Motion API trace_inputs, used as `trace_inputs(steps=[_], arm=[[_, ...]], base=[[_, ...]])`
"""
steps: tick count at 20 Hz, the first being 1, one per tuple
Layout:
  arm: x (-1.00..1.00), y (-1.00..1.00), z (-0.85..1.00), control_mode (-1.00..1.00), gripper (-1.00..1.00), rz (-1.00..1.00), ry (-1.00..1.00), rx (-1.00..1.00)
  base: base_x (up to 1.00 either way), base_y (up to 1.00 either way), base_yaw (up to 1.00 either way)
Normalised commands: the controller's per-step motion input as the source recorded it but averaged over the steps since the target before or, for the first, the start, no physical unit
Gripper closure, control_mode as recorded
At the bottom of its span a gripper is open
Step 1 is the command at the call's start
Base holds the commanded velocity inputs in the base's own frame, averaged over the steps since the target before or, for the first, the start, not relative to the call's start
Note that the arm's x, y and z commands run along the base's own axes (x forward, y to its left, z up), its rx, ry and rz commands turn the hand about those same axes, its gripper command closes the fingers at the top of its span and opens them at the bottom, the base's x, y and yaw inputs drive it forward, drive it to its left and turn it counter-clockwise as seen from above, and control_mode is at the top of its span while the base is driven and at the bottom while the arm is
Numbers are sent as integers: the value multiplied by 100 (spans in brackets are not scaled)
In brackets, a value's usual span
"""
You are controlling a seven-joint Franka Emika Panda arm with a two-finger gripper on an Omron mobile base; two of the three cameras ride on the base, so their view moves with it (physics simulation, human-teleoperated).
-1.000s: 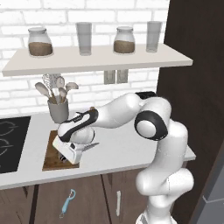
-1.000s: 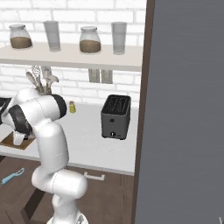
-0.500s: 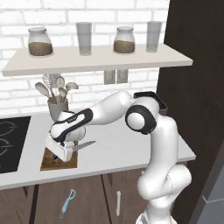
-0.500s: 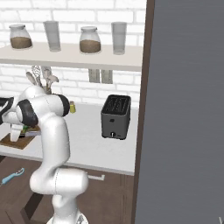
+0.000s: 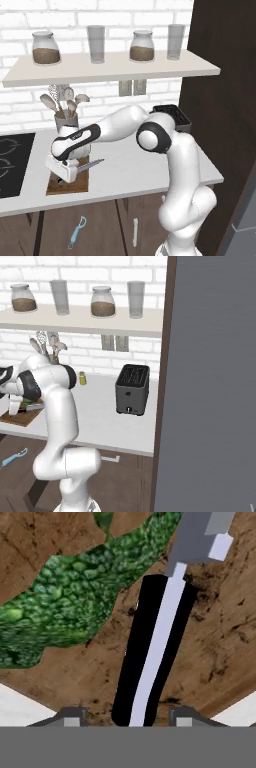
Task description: Place the appropriate cutting tool for cutting the broccoli skin on the cutting board.
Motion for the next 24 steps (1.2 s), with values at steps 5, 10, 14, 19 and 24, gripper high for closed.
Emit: trace_inputs(steps=[5, 10, 14, 19, 24], arm=[[-18, 0, 24, -100, -100, 0, -6, 0], [-41, -19, 56, -100, -100, 0, -22, 1], [-53, -42, 58, -100, -100, 0, -23, 6], [-49, -57, 50, -100, -100, 0, -20, 6], [-48, -71, 45, -100, -100, 0, -16, 8]], base=[[0, 0, 0], [0, 0, 0], [0, 0, 0], [0, 0, 0], [0, 0, 0]])
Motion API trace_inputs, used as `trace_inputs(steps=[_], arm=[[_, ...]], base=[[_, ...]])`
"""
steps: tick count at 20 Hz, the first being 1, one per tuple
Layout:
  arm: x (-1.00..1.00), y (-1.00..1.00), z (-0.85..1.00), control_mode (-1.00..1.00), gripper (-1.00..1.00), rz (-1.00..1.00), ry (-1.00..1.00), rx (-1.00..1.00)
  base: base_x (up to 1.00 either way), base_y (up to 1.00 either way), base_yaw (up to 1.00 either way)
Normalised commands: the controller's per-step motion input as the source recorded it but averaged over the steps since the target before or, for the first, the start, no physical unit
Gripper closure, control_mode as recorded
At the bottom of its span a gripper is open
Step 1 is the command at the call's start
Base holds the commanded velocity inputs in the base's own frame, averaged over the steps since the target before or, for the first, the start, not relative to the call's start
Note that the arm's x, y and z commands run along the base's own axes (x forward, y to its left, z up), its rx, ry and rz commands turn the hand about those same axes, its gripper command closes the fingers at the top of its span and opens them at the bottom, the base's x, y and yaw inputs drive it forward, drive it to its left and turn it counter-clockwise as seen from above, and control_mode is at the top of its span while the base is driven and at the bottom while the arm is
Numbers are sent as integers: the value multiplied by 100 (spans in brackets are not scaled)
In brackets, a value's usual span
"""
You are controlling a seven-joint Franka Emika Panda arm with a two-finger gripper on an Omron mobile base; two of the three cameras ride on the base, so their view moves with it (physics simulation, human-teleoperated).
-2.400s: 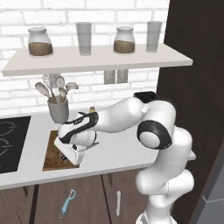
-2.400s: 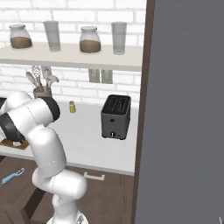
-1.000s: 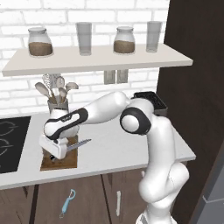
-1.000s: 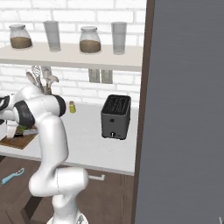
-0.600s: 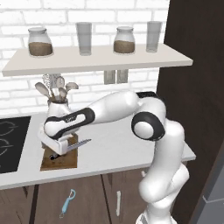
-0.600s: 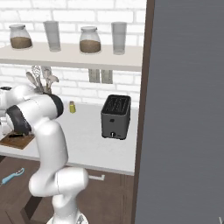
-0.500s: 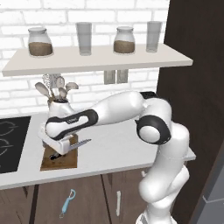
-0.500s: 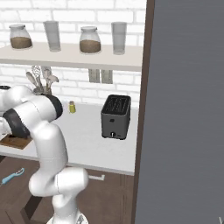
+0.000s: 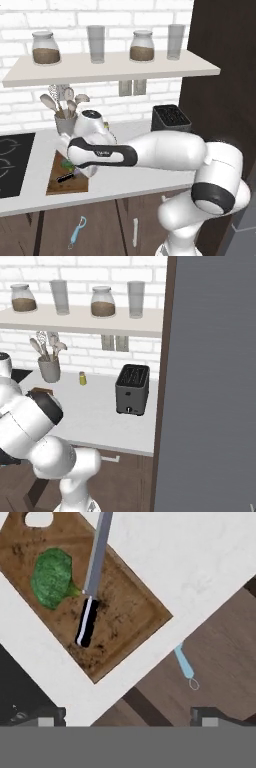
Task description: Place the appropriate cutting tool for cutting the broccoli skin on the cutting board.
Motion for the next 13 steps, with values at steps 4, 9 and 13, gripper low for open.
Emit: trace_inputs(steps=[4, 9, 13], arm=[[-39, -75, 46, -100, -100, 0, -14, 11], [-29, -84, 51, -100, -100, 0, -9, 13], [-21, -78, 54, -100, -100, 0, -4, 12]], base=[[0, 0, 0], [0, 0, 0], [0, 0, 0]])
